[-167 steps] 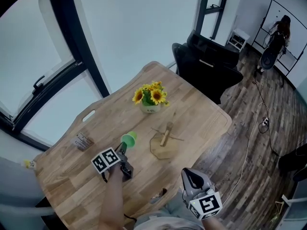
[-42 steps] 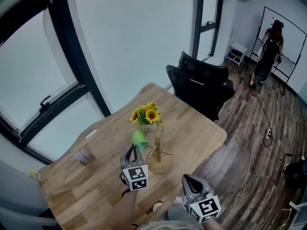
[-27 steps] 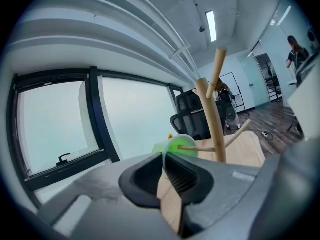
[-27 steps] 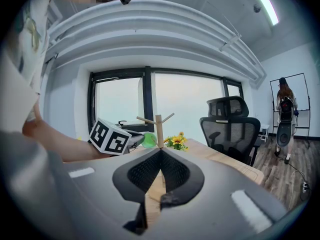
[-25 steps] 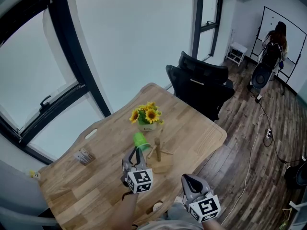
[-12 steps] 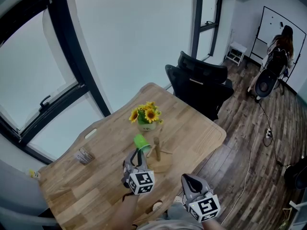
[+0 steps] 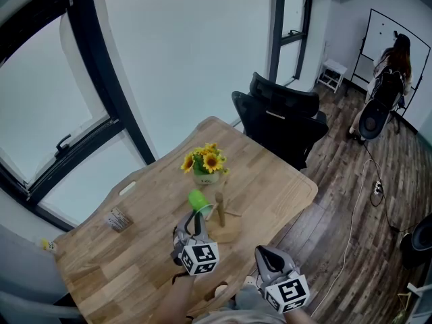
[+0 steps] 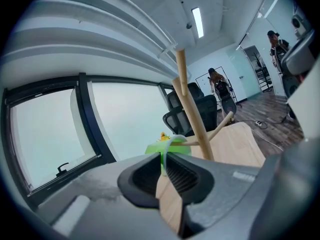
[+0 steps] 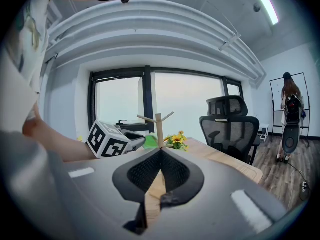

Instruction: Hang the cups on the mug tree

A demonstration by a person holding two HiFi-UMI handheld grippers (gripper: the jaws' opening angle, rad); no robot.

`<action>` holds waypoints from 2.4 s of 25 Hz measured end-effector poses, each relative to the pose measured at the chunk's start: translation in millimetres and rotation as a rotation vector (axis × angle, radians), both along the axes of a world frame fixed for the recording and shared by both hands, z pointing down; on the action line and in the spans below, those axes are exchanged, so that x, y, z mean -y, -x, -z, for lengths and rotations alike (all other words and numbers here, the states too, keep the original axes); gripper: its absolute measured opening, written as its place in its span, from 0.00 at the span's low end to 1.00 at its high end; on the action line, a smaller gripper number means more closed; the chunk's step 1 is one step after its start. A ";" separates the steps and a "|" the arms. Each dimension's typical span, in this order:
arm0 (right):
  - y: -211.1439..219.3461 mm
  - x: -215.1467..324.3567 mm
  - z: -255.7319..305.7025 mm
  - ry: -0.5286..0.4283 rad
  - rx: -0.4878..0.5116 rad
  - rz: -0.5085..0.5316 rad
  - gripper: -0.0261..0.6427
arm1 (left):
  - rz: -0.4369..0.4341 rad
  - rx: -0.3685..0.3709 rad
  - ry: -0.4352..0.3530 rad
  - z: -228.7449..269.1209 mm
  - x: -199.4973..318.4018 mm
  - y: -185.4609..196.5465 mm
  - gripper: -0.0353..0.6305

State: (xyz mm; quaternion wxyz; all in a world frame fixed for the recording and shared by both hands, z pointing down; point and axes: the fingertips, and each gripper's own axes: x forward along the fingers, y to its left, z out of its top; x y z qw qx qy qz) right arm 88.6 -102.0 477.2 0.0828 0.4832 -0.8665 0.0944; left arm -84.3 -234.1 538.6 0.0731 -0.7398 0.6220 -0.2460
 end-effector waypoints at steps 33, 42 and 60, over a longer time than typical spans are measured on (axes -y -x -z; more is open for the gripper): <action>-8.4 -9.7 -1.5 0.010 0.009 0.015 0.04 | -0.039 0.081 0.051 -12.9 -16.7 -21.0 0.13; -11.3 -11.2 -1.9 0.011 0.011 0.015 0.04 | -0.061 0.118 0.106 -29.0 -22.4 -29.1 0.15; 4.8 -11.2 -0.5 0.011 0.018 0.068 0.04 | -0.116 -0.229 0.248 -29.1 -60.5 -47.4 0.15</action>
